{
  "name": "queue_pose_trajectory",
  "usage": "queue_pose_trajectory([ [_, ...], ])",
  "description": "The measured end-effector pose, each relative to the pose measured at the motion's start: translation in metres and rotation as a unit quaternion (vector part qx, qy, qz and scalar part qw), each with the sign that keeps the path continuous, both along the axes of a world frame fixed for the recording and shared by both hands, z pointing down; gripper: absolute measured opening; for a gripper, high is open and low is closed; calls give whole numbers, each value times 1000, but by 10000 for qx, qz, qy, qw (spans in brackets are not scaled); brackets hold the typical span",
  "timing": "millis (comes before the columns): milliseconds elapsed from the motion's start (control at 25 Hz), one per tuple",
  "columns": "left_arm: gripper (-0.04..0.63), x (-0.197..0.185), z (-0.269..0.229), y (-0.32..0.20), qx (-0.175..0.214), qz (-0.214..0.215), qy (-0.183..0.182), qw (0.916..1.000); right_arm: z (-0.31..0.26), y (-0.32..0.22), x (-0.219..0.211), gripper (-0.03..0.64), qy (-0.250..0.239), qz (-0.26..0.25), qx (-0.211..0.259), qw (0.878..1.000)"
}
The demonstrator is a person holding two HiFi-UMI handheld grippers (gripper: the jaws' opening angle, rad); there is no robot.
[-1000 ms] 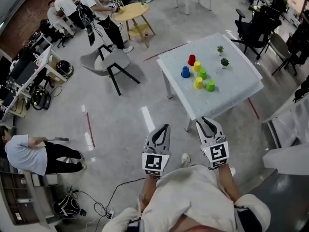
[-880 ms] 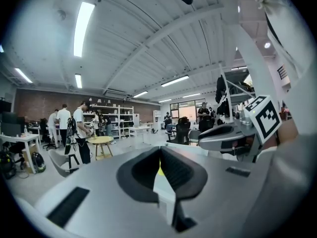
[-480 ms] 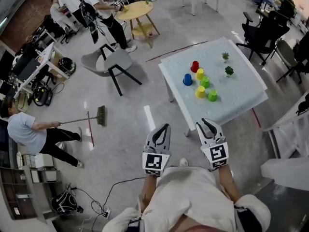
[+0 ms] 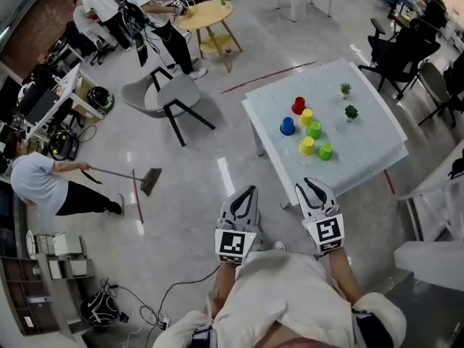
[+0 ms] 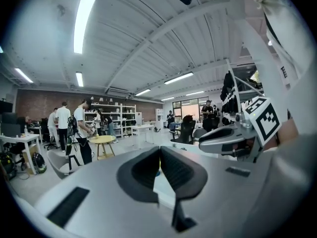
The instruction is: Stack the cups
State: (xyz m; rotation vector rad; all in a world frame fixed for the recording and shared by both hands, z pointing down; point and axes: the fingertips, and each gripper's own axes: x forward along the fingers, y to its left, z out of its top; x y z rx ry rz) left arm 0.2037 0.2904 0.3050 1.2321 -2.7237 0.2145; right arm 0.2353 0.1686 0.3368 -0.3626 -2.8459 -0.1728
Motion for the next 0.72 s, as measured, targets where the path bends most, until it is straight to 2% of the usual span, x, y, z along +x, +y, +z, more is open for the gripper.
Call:
queue_pose_trajectory([
  [320,15,-69,5,-7,-7,616,7,9981,1,-5,-59,92,-25,605,33,9982],
  [720,15,-142,2,-14,27,1359,-9,9907,-4,1,-120,92,-12,1231,70,9924],
])
